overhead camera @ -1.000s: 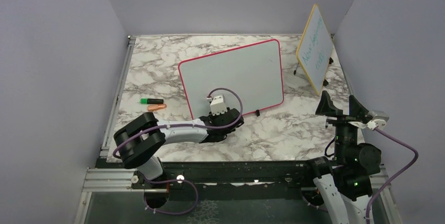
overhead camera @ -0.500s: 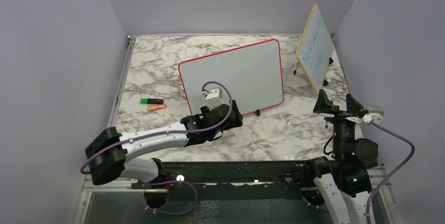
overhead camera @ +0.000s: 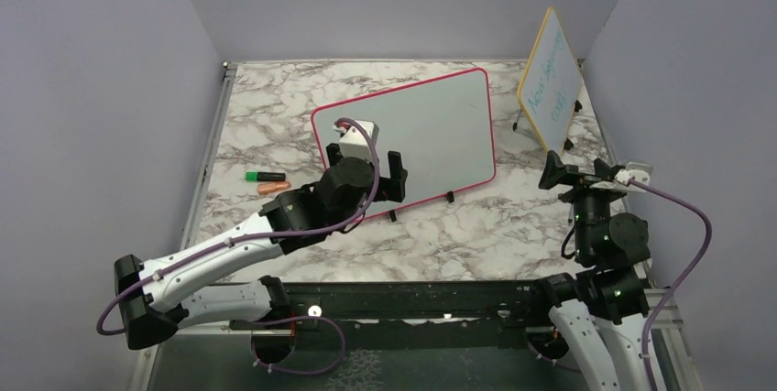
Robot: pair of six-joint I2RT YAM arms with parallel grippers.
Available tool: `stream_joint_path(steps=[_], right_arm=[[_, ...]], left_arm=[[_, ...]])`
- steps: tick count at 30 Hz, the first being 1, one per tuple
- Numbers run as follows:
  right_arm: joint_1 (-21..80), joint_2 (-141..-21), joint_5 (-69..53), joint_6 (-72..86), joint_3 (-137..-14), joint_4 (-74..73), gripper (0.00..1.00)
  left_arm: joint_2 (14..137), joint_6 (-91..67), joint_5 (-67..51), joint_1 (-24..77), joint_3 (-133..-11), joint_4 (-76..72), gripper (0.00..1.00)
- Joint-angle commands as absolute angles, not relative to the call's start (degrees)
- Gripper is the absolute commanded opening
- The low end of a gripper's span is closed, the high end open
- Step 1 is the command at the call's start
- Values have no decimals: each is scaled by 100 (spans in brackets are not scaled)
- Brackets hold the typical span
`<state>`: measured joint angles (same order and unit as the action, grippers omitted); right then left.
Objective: Write a sentence on the whiteboard
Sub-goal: Move the whiteboard to the center of the board, then open the whiteboard marker at the center of the board.
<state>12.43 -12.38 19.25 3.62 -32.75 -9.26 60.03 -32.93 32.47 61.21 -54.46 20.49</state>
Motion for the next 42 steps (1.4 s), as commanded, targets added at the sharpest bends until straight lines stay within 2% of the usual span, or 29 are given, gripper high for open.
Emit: stream_joint_path(steps=[1, 8, 11, 22, 29, 33, 42], right_arm=[[1283, -1568, 2221, 450, -3609, -1332, 100], [1283, -2543, 2666, 740, -4018, -2106, 100], [1283, -3336, 3009, 1130, -4475, -2801, 99], [1146, -4754, 3539, 1841, -4691, -3197, 100], [-570, -5413, 2052, 2069, -4632, -2927, 100], [-1463, -5875, 1273, 2214, -4510, -2719, 100], [-1942, -7098, 1238, 2361, -4543, -2520, 99]], left_arm=[[5700, -1870, 3582, 5968, -6095, 2357, 99], [5244, -924, 4165, 5734, -6410, 2364, 99], [4892, -773, 4327, 5668, -6242, 2299, 99], [3644, -589, 4233, 5124, -5371, 1655, 99], [3376, -1122, 3240, 3909, -4985, 1462, 99], [3325, -1168, 3178, 3744, -4897, 1441, 99], [3045, -1173, 3239, 3674, -4699, 1399, 99]])
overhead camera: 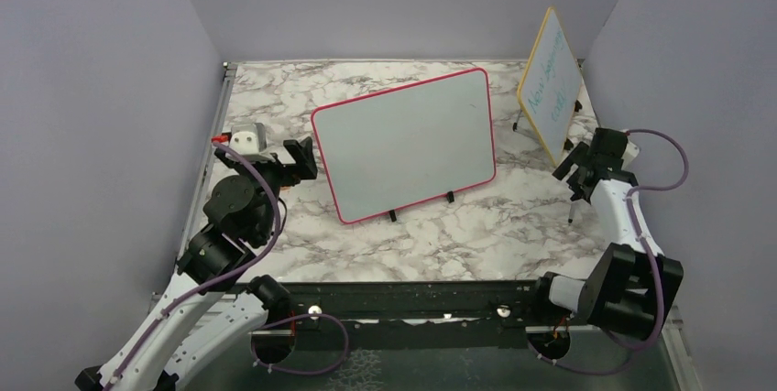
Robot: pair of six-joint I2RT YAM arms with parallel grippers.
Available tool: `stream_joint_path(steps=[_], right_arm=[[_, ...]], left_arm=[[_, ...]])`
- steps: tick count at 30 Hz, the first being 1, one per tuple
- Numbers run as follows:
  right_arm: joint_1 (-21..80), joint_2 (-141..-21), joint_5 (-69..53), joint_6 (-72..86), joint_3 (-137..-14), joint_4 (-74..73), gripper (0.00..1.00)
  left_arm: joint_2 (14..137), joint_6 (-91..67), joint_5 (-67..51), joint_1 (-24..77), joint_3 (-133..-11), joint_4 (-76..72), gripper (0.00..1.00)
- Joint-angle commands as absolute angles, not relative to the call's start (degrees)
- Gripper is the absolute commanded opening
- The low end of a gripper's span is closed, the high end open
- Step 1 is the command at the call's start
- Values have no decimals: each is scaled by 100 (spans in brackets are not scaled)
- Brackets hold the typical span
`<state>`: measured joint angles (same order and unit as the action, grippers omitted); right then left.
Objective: Write a sentence on the whiteboard
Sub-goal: Open the whiteboard marker at the center of the board.
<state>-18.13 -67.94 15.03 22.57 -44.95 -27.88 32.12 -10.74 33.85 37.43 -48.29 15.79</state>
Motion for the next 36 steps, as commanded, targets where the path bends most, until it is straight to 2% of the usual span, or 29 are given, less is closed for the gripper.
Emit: stream_joint_path(steps=[1, 5, 14, 20, 29, 36], right_arm=[[-1976, -7204, 1239, 2340, -4537, -2474, 98], [-2028, -7688, 1344, 2215, -4593, -2400, 93], [-2095, -8476, 1164, 2050, -4644, -2219, 66], [-2109, -8847, 1031, 1995, -4616, -2057, 58], [-2109, -9037, 746, 1969, -4613, -2120, 32], [-2110, -8838, 471, 2003, -4474, -2128, 6]], left_arm=[[3007, -1182, 3247, 3666, -4657, 1371, 99], [2882, -1110, 3247, 3642, -4543, 1257, 99], [2785, -1123, 3207, 3596, -4348, 1059, 99], [2787, -1205, 3228, 3528, -4359, 1130, 99], [2784, -1159, 2906, 3454, -4359, 1133, 99], [2803, -1087, 2571, 3430, -4388, 1136, 99]])
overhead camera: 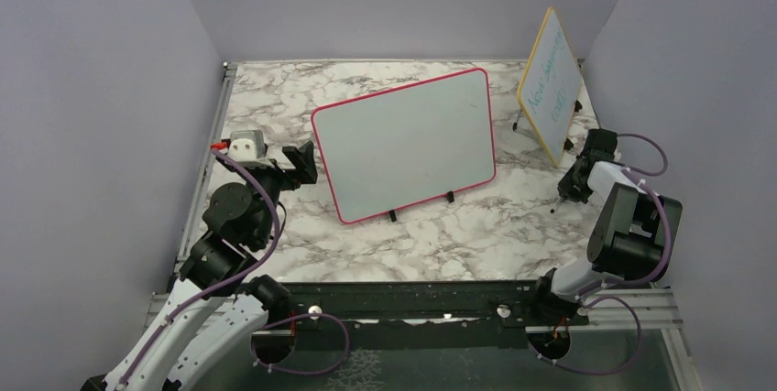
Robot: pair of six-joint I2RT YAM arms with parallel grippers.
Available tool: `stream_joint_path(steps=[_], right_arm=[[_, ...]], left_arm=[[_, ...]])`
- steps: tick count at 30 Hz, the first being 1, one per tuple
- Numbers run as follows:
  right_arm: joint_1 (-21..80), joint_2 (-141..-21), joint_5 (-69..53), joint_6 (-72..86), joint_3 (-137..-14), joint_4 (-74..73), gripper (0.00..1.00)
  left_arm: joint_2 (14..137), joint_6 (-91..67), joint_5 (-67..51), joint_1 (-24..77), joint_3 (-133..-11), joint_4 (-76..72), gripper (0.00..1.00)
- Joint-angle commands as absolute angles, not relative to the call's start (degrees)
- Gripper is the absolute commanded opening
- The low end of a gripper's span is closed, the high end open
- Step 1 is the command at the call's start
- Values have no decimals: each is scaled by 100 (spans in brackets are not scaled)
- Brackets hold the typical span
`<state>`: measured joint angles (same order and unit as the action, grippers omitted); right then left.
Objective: Write a sentence on the whiteboard
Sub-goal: Open the whiteboard marker at the center of the board.
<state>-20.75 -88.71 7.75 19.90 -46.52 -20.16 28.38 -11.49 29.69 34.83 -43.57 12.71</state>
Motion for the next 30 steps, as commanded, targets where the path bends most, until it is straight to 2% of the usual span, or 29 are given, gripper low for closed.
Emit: stream_joint_path(steps=[1, 4, 17, 21, 30], right_arm=[[-2109, -8784, 396, 1998, -4433, -2119, 4], [-2101, -8586, 74, 1954, -4273, -2094, 1], [-1998, -6647, -1548, 1835, -3544, -2445, 1], [-1596, -5906, -1917, 1968, -3665, -2654, 1], [-255, -5179, -2143, 1723, -4362, -3337, 1]], left_arm=[[2819, -1089, 2502, 3421, -4378, 1113, 99], [2830, -1083, 2266, 3406, -4332, 1038, 99], [3120, -1003, 1079, 3298, -4284, 827, 99], [3414, -1070, 487, 3262, -4397, 823, 99], [4288, -1198, -596, 3232, -4792, 955, 99]])
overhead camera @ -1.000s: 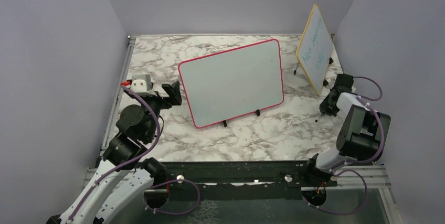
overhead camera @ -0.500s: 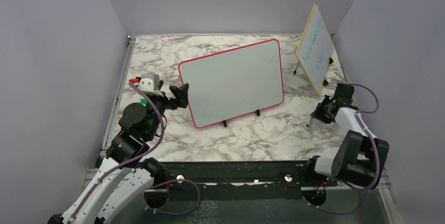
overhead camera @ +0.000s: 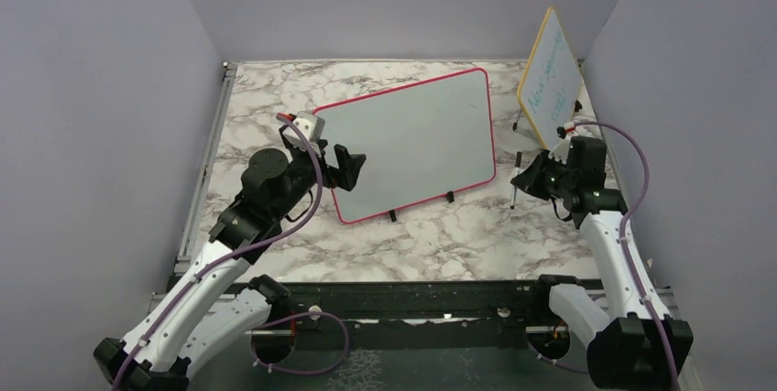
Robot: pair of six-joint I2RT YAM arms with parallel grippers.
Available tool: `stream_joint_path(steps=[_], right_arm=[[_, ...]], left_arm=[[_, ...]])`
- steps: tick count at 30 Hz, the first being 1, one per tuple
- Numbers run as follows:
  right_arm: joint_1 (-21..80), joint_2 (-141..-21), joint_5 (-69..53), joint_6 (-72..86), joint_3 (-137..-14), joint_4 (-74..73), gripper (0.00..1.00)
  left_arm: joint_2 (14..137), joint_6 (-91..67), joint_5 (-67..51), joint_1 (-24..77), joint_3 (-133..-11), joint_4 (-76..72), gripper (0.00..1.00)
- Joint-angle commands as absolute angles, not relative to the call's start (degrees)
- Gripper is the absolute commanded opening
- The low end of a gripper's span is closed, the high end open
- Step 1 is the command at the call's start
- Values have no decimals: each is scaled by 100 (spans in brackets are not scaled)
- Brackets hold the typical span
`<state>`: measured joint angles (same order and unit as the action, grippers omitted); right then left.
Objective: Write a sentence on the whiteboard
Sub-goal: Open the whiteboard marker at the center of the board.
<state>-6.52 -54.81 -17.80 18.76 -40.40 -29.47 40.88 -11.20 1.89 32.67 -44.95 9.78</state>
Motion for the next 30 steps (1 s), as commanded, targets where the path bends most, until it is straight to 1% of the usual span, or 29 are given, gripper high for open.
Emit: stream_joint_path(steps=[1, 7, 11, 13, 18, 20, 25, 30], right_arm=[[-110, -5128, -2186, 1657, -4441, -3372, 1], [507, -5188, -2629, 1156, -4892, -3473, 0], [882, -5486, -3275, 1010, -4905, -3139, 0], [1167, -5609, -3305, 954, -4946, -2942, 1], [1771, -6159, -3769, 640, -5280, -2635, 0], [2043, -6396, -3817, 437, -5456, -2600, 0], [2407, -6978, -4564, 56, -5907, -2559, 1], [2732, -7362, -4853, -503, -6372, -2814, 0]], left_arm=[[4348, -1186, -697, 3234, -4814, 936, 99], [4635, -1245, -1039, 3234, -4985, 954, 99], [4821, -1314, -1353, 3234, -5112, 1072, 99], [4939, -1335, -1375, 3232, -5166, 1136, 99], [5496, -1116, -1721, 3234, -5668, 1697, 99], [5679, -1070, -2064, 3234, -5812, 1754, 99], [5991, -1099, -2805, 3234, -5931, 1749, 99], [6178, -972, -3126, 3234, -6064, 1767, 95]])
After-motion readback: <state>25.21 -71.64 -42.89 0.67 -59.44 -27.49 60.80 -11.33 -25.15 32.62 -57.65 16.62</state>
